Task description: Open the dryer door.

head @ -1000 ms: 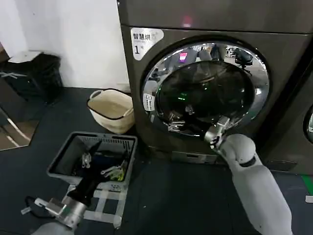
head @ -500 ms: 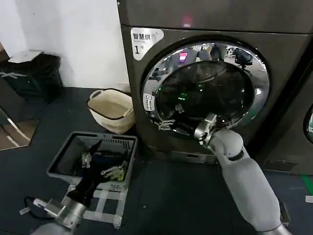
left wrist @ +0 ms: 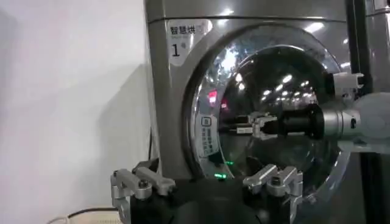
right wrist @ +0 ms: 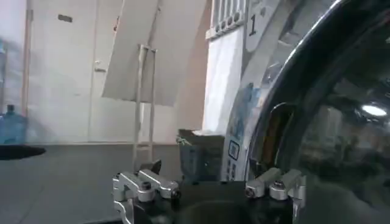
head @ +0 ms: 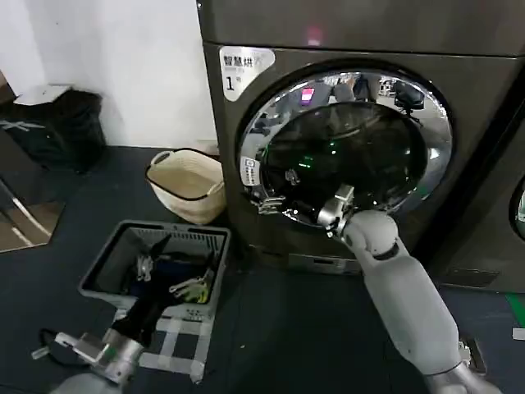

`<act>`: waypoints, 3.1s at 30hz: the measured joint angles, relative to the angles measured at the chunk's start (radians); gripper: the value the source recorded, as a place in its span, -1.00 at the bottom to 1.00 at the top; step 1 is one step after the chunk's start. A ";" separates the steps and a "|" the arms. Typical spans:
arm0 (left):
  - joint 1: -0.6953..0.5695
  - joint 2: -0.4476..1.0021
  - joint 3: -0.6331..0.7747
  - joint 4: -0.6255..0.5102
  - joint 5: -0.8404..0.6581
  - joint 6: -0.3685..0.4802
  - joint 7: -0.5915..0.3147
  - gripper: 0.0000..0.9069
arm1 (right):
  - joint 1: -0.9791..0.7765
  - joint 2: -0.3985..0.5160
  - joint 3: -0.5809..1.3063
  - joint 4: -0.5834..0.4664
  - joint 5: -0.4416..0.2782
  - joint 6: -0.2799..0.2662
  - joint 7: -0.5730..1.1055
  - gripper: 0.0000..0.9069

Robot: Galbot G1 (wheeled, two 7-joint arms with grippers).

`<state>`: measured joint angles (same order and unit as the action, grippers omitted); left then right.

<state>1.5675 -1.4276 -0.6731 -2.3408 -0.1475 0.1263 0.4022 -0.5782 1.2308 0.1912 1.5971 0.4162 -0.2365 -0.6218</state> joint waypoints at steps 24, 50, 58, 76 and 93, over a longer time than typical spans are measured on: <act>-0.001 0.007 -0.003 -0.019 -0.007 0.008 0.001 1.00 | 0.047 0.059 -0.050 -0.078 -0.048 -0.022 0.088 1.00; 0.008 0.010 0.000 -0.041 -0.018 0.015 0.001 1.00 | 0.048 0.066 -0.049 -0.062 0.058 -0.131 0.127 1.00; 0.009 0.009 0.001 -0.044 -0.018 0.016 0.001 1.00 | 0.055 0.067 -0.057 -0.064 0.070 -0.131 0.119 1.00; 0.010 0.010 -0.001 -0.053 -0.020 0.021 0.001 1.00 | 0.048 0.049 -0.052 -0.042 0.102 -0.138 0.025 1.00; -0.002 0.026 -0.032 -0.057 -0.056 0.050 -0.007 1.00 | 0.019 -0.018 -0.018 -0.016 0.100 -0.145 -0.184 1.00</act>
<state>1.5652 -1.4020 -0.7053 -2.3980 -0.2035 0.1762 0.3956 -0.5588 1.2129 0.1734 1.5811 0.5162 -0.3818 -0.8063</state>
